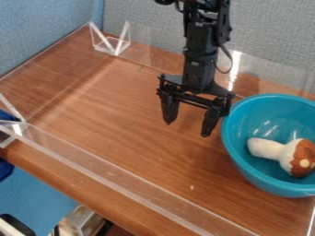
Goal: Put the mushroom in the blue bowl
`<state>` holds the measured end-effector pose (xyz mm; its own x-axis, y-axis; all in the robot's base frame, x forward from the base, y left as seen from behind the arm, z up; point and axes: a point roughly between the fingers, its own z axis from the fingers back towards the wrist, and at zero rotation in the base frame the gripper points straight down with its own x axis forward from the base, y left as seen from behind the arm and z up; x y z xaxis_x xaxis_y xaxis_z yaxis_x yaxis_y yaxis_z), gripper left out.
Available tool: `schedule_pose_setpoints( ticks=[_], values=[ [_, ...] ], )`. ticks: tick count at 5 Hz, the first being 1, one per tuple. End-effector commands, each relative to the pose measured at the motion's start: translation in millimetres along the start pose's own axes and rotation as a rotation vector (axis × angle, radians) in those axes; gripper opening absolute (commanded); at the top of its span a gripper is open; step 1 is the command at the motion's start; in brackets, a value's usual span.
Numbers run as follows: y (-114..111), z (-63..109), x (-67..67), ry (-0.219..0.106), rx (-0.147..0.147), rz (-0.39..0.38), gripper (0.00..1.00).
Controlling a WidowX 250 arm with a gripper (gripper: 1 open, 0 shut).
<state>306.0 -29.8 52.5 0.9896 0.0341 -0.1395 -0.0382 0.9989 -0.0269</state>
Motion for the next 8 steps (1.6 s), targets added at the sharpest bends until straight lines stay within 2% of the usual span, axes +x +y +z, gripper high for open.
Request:
schedule_pose_setpoints(
  ticks=[1,3,4,5,8],
  values=[
    [-16.9,12.8,5.8,-0.049,-0.003,-0.038,1.00],
    [-45.7,16.2,9.8,-0.071,-0.005,-0.078,1.00],
    [-52.1,22.8,13.7,-0.080,-0.004,-0.133,0.00],
    [-56.6,26.0,17.0,-0.083,0.001,-0.187,1.00],
    [-82.9,18.0,16.6,-0.079,-0.005,-0.160,1.00]
  ],
)
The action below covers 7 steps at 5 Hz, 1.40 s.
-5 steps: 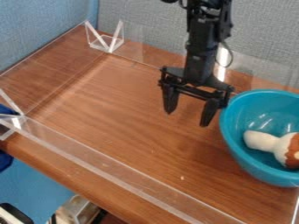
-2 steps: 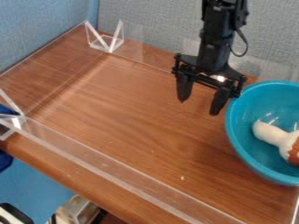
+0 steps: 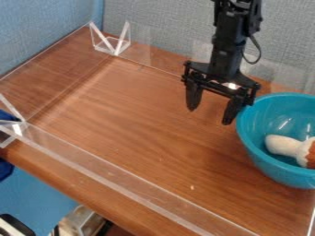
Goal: Put the mushroom in the blue bowl
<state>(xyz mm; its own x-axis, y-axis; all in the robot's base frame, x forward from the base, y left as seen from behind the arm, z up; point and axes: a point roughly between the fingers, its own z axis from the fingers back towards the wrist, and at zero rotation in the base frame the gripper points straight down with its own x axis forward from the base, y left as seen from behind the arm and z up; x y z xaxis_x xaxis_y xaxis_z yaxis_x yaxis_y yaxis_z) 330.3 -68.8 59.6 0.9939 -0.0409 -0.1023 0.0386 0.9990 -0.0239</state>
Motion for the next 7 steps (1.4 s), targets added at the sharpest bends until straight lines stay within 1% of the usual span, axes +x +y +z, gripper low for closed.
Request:
schedule_pose_setpoints(
  ticks=[1,3,4,5,6,7],
  values=[
    [-48.0,24.2,-7.1,-0.065,-0.031,-0.113,1.00],
    [-39.6,15.4,-8.3,-0.099,-0.056,-0.182,1.00],
    [-31.2,32.1,-15.4,-0.110,-0.067,-0.183,1.00],
    [-21.0,52.0,-27.8,-0.106,-0.074,-0.236,1.00],
    [-26.4,56.5,-31.0,-0.106,-0.059,-0.309,1.00],
    [-24.7,55.0,-27.9,-0.102,-0.048,-0.357,1.00]
  ],
)
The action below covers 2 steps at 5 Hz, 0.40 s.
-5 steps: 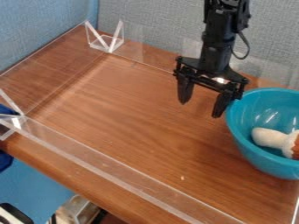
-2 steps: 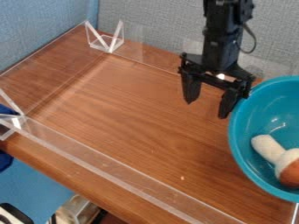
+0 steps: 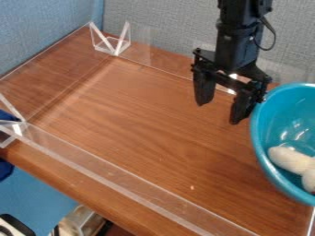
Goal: Put the mushroom in the blue bowl
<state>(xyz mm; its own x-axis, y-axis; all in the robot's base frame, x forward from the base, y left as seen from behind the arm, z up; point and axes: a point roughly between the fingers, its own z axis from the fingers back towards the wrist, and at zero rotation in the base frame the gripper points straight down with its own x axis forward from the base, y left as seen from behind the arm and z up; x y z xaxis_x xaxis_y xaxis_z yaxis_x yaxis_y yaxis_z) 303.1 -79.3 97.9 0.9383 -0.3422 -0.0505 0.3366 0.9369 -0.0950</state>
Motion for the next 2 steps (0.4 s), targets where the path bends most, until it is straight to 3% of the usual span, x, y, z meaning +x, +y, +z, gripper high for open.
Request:
schedule_pose_setpoints(
  ticks=[1,2],
  values=[
    [2.8,19.4,7.1,-0.070,0.017,-0.033,0.00],
    [17.0,21.6,7.4,-0.077,0.032,0.005,1.00]
  ],
)
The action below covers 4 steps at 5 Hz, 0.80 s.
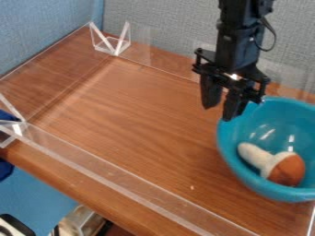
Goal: Put the mushroom in the blue bowl
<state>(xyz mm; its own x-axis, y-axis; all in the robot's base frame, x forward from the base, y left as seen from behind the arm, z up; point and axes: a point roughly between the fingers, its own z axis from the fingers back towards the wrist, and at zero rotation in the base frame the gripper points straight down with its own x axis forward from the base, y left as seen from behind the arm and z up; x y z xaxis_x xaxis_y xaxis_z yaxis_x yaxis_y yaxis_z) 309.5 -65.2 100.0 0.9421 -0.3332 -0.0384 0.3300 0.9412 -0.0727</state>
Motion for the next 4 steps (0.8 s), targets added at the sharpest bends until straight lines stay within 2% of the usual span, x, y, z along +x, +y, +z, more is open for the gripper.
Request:
schedule_pose_setpoints(
  ticks=[1,2,3,4],
  values=[
    [7.3,7.7,10.6,-0.057,0.005,0.012,0.00],
    [1.7,11.9,6.8,-0.066,0.010,0.004,1.00],
    [1.7,10.5,8.4,-0.067,0.008,0.005,0.00],
    [-1.5,18.4,9.1,-0.073,0.010,0.002,1.00]
  ],
)
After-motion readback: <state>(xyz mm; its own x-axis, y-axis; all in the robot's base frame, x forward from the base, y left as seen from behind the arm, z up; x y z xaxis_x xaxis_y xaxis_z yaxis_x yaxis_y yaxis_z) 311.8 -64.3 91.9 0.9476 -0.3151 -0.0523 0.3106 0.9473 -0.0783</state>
